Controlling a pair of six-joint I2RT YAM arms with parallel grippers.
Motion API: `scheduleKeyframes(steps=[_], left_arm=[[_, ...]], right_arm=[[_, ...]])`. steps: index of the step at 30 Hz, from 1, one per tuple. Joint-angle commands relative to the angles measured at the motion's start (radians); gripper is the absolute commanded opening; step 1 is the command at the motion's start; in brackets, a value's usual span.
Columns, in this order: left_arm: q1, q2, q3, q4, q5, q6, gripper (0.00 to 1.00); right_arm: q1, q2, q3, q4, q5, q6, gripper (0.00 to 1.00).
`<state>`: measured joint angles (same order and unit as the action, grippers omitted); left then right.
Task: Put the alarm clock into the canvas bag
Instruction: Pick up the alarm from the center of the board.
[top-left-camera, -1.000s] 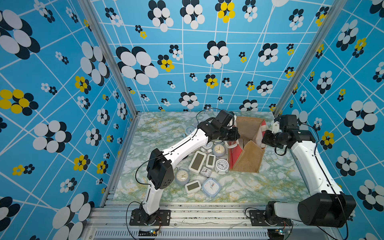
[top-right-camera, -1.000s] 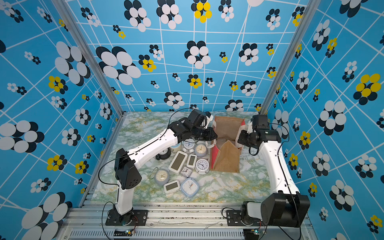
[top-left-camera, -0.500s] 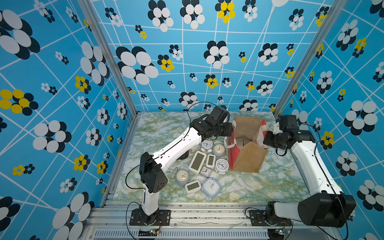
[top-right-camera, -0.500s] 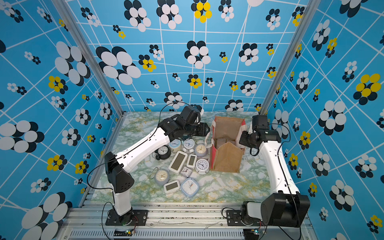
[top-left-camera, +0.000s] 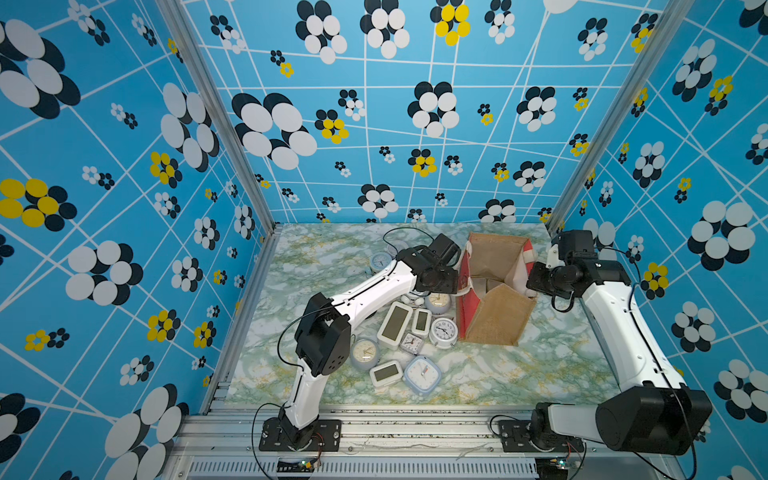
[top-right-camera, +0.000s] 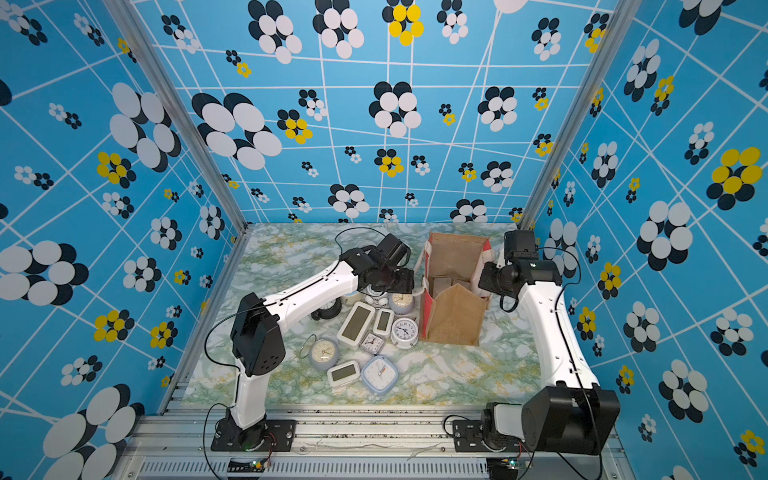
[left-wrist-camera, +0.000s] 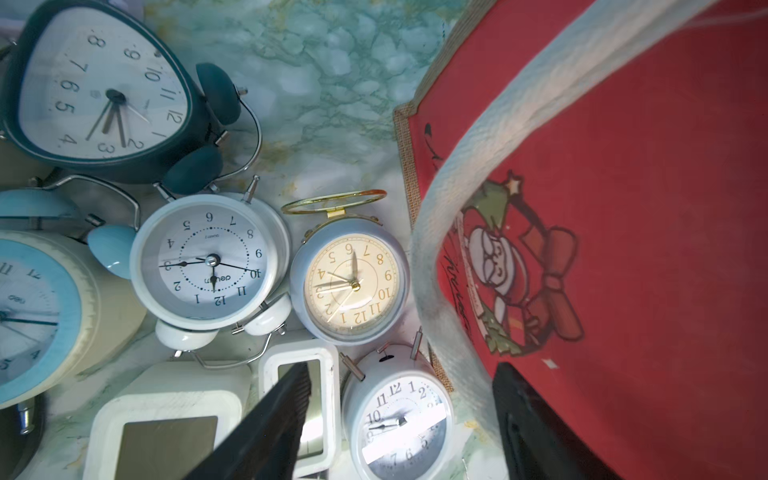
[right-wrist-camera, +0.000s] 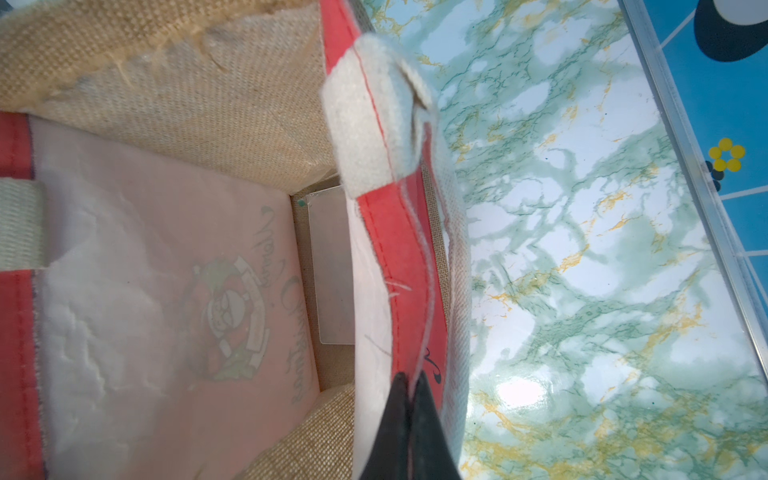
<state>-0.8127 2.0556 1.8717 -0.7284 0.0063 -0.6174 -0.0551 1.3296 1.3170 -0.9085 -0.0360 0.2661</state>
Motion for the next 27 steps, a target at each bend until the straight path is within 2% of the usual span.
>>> scheduleKeyframes(steps=[1, 16, 20, 27], left_arm=[[-0.003, 0.040, -0.007, -0.020, -0.027, -0.031, 0.78], [-0.005, 0.177, 0.054, -0.035, -0.067, -0.038, 0.85], [-0.007, 0.208, 0.074, -0.034, -0.077, -0.028, 0.90], [-0.010, 0.259, 0.117, -0.049, -0.098, -0.010, 0.90]], right_arm=[[0.000, -0.008, -0.022, -0.014, -0.002, -0.011, 0.00], [0.000, -0.007, -0.024, -0.009, -0.007, -0.009, 0.00], [0.000, -0.006, -0.023, -0.008, -0.009, -0.009, 0.00], [0.000, -0.004, -0.024, -0.008, -0.008, -0.010, 0.00]])
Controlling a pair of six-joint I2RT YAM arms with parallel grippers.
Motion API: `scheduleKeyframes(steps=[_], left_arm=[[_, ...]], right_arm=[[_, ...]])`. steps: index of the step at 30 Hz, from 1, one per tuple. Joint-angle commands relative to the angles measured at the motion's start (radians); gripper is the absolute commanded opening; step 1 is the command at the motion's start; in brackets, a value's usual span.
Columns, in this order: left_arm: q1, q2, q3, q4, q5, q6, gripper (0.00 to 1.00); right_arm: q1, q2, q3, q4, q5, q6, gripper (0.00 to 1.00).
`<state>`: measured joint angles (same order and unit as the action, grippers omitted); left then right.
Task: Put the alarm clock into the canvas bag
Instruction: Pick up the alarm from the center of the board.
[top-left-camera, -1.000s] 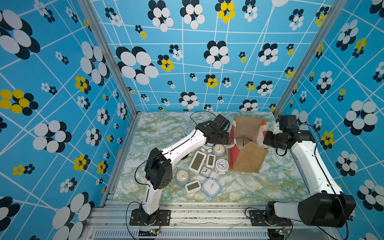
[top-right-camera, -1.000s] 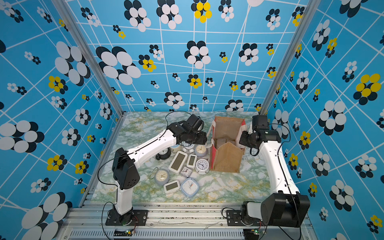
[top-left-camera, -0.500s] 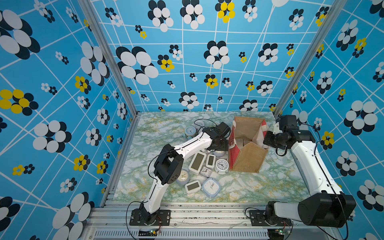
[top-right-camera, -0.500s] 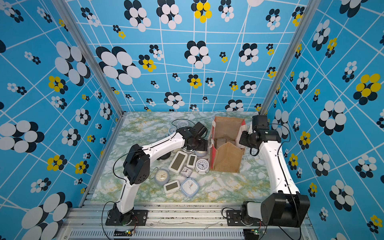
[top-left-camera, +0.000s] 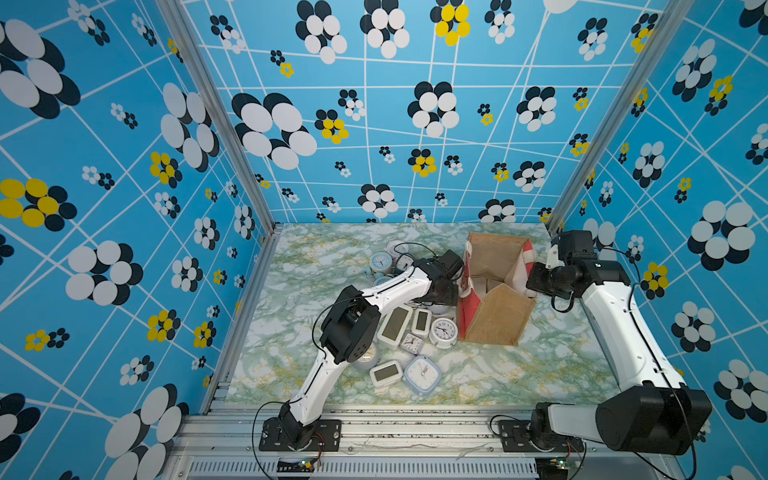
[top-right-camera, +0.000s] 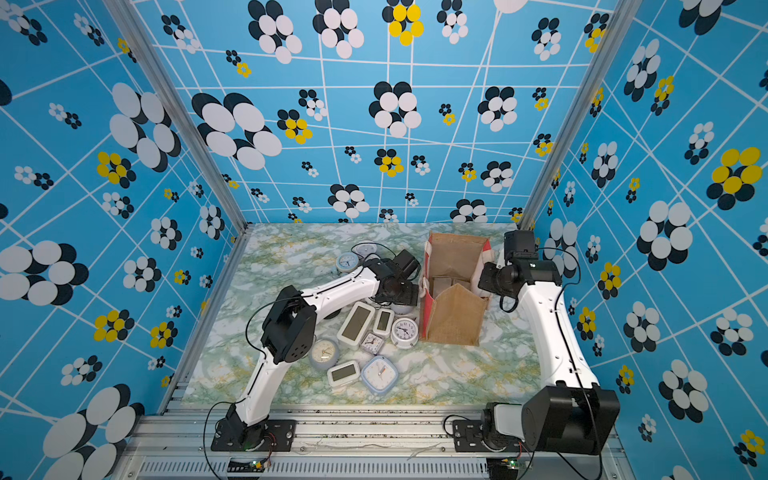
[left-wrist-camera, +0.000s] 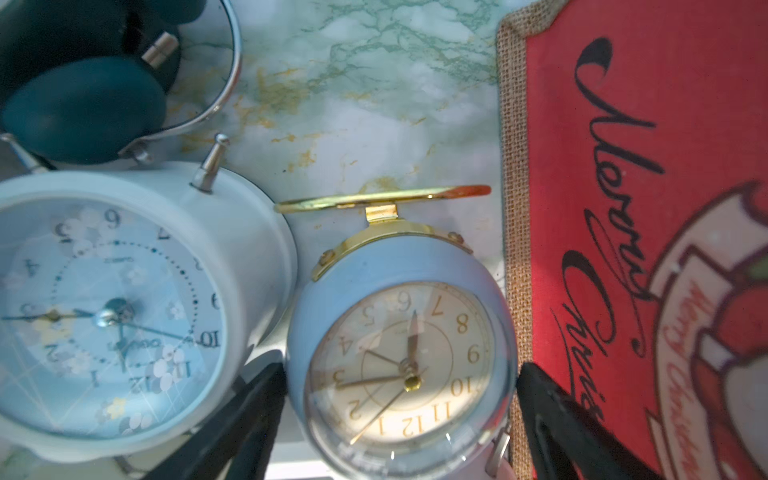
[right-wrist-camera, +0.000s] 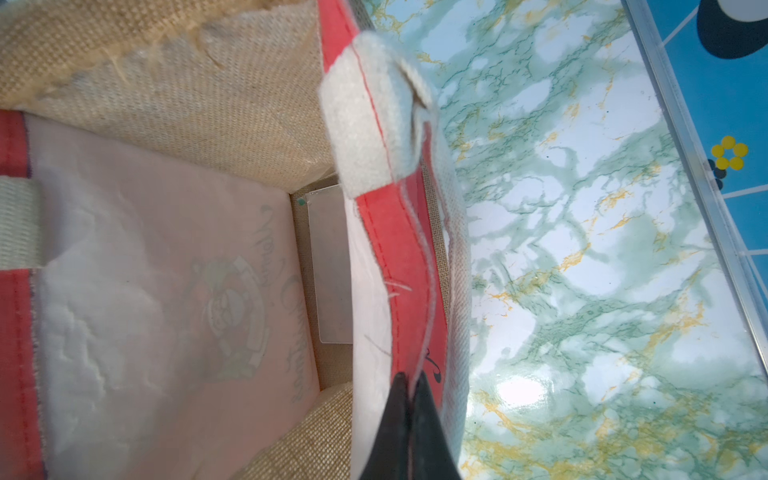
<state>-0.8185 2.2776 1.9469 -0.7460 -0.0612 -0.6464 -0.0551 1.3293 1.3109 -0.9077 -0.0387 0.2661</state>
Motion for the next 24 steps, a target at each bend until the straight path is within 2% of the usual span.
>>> scheduleKeyframes(steps=[1, 5, 11, 17, 24], left_arm=[[-0.005, 0.046, 0.052, -0.039, -0.036, 0.022, 0.91], [-0.004, 0.082, 0.079, -0.062, -0.048, 0.031, 0.97], [-0.005, 0.112, 0.088, -0.070, -0.055, 0.043, 0.97], [-0.005, 0.095, 0.070, -0.055, -0.061, 0.048, 0.86], [0.001, 0.006, 0.031, -0.032, -0.074, 0.052, 0.75]], right_arm=[[0.000, -0.004, -0.017, -0.008, -0.005, -0.010, 0.00], [0.000, 0.001, -0.016, -0.010, -0.006, -0.009, 0.00], [0.000, 0.001, -0.015, -0.009, -0.006, -0.009, 0.01], [0.000, 0.001, -0.017, -0.007, -0.006, -0.009, 0.00], [-0.001, -0.002, -0.016, -0.005, -0.011, -0.009, 0.01]])
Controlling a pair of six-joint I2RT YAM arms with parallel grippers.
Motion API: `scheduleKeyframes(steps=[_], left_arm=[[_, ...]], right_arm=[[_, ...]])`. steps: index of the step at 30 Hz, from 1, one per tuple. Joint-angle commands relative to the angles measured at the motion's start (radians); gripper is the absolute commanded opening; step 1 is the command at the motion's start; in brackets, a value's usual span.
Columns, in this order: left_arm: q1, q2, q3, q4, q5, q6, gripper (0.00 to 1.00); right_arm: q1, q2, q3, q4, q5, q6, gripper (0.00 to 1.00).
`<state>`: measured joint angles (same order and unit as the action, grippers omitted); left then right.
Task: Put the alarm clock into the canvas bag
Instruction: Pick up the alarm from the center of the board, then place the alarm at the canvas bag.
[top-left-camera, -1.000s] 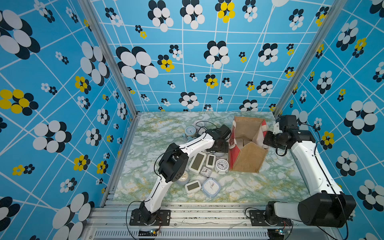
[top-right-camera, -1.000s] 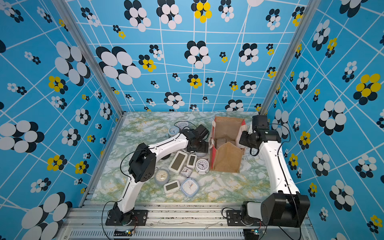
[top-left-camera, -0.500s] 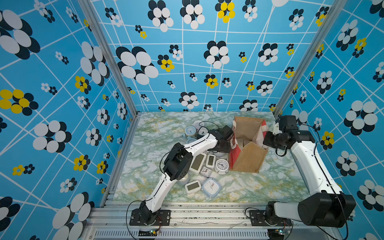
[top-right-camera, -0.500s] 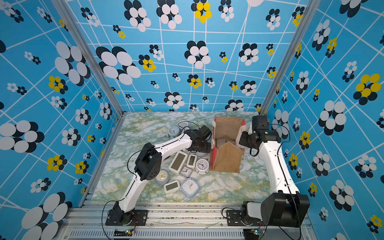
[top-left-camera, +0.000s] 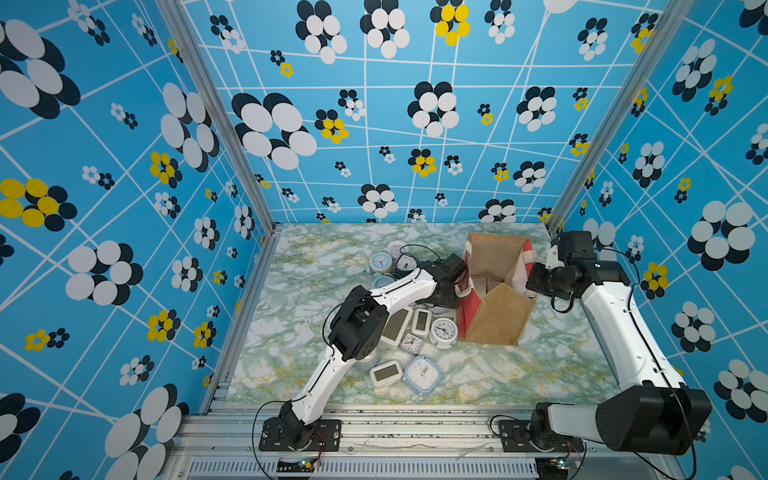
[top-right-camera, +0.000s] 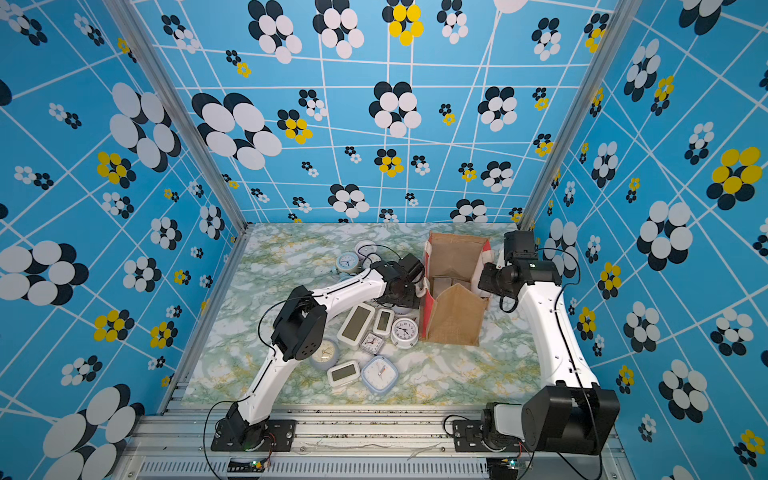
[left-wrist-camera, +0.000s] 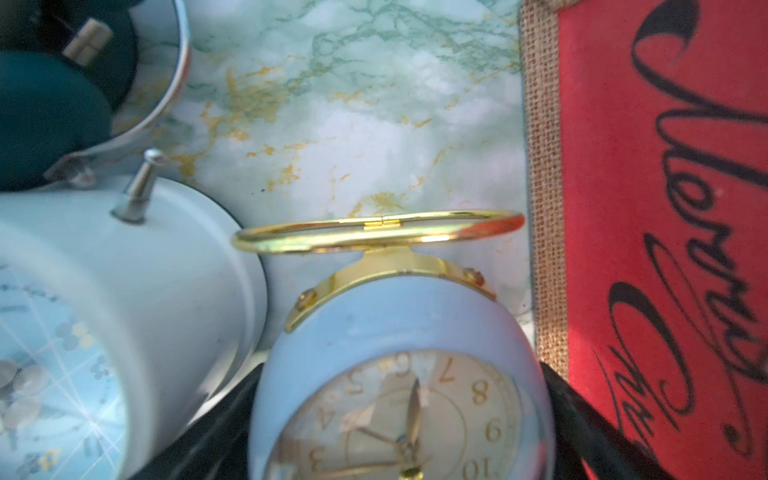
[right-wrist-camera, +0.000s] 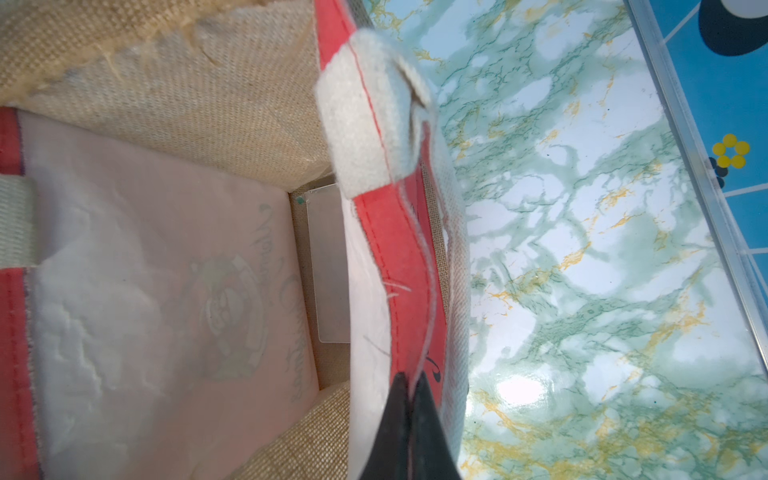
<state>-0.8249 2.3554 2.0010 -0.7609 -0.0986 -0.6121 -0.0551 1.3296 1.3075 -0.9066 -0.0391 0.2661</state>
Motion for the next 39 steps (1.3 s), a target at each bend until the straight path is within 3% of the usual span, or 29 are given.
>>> scheduleKeyframes(steps=[1, 20, 39], left_arm=[[0.011, -0.093, -0.036, -0.008, -0.036, 0.017, 0.74], [0.083, -0.437, -0.116, 0.057, -0.049, 0.069, 0.60], [0.250, -0.531, -0.141, 0.009, -0.045, 0.122, 0.60]], right_arm=[[0.000, -0.002, -0.013, -0.006, -0.011, -0.008, 0.01], [0.000, -0.007, -0.006, -0.005, -0.031, -0.006, 0.00], [0.000, -0.020, -0.008, -0.008, -0.030, -0.007, 0.00]])
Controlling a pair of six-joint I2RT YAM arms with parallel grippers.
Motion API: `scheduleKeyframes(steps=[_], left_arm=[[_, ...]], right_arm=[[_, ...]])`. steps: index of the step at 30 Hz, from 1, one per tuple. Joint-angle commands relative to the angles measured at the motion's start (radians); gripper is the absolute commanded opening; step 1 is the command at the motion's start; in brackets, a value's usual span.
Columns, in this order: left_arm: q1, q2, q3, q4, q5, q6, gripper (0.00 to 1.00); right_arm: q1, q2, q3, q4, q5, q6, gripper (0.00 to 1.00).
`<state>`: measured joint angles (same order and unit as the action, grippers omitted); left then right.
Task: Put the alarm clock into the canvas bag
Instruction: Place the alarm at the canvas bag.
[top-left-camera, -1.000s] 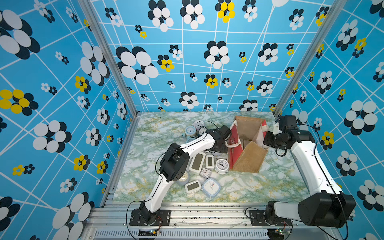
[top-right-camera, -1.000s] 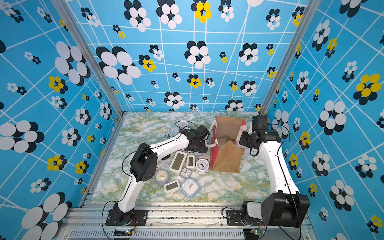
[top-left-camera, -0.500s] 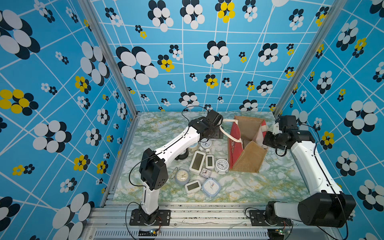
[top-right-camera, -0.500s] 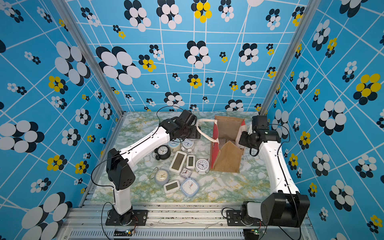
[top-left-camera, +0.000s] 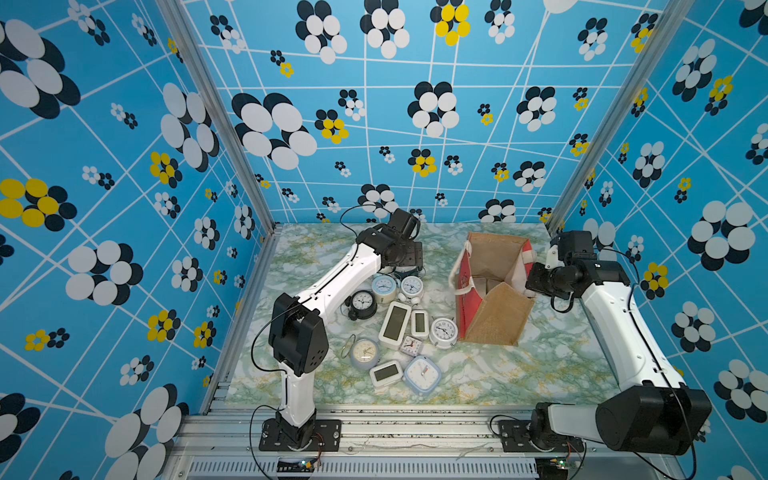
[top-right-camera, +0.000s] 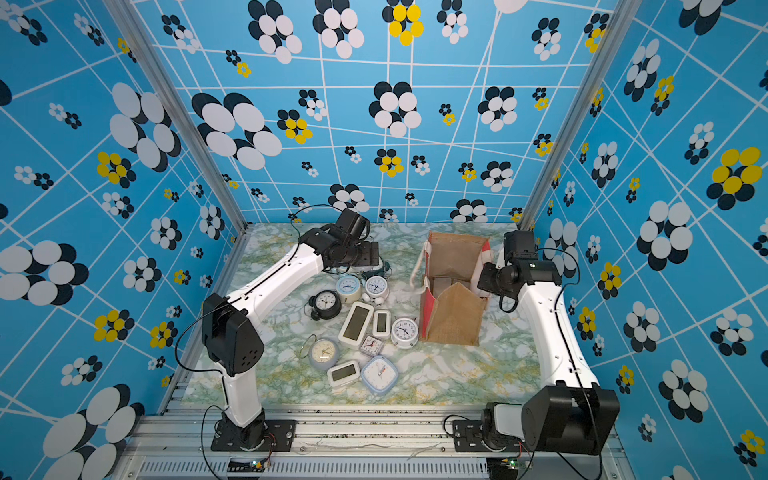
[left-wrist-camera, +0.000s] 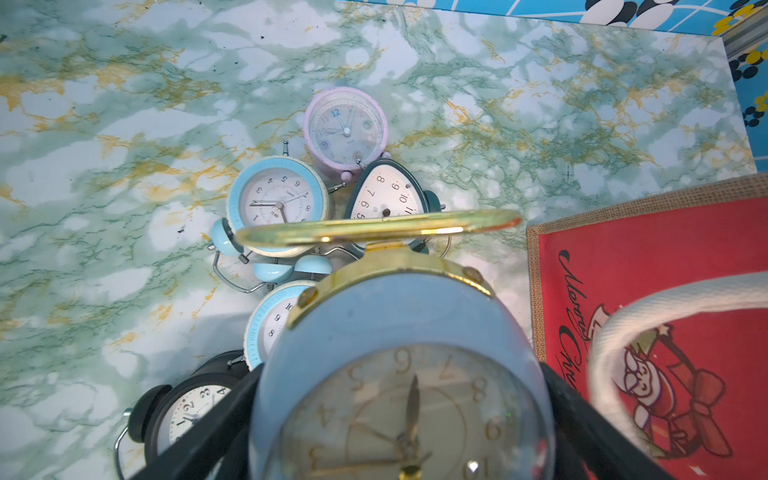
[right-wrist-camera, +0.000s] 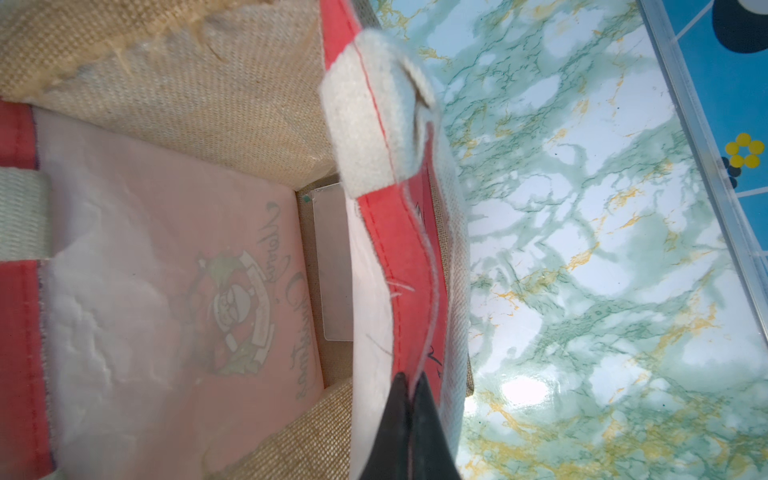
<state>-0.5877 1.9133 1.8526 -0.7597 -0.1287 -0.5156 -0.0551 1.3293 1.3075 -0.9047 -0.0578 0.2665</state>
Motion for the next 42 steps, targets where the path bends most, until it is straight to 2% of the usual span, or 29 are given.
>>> scheduleKeyframes(steps=[1, 7, 11, 18, 23, 27, 34, 42], left_arm=[[0.013, -0.092, 0.013, 0.010, -0.005, 0.028, 0.59], [-0.063, -0.057, 0.133, 0.010, 0.047, 0.027, 0.58], [-0.143, 0.014, 0.241, 0.041, 0.088, 0.014, 0.58], [-0.248, 0.118, 0.350, 0.172, 0.164, -0.048, 0.57], [-0.303, 0.233, 0.483, 0.195, 0.182, -0.065, 0.56], [-0.323, 0.320, 0.564, 0.190, 0.180, -0.084, 0.55], [-0.327, 0.391, 0.589, 0.235, 0.155, -0.103, 0.52], [-0.327, 0.502, 0.619, 0.241, 0.160, -0.124, 0.49]], right_arm=[[0.000, -0.018, -0.007, -0.010, -0.013, -0.005, 0.00], [0.000, -0.025, -0.008, -0.010, -0.019, -0.005, 0.00], [-0.001, -0.033, -0.013, -0.008, -0.026, -0.003, 0.00], [0.000, -0.049, -0.023, -0.002, -0.060, 0.005, 0.00], [0.000, -0.072, -0.041, 0.013, -0.133, 0.016, 0.00], [0.000, -0.091, -0.057, 0.030, -0.206, 0.031, 0.00], [-0.001, -0.110, -0.072, 0.029, -0.304, 0.042, 0.00], [0.000, -0.112, -0.080, 0.027, -0.273, 0.040, 0.00]])
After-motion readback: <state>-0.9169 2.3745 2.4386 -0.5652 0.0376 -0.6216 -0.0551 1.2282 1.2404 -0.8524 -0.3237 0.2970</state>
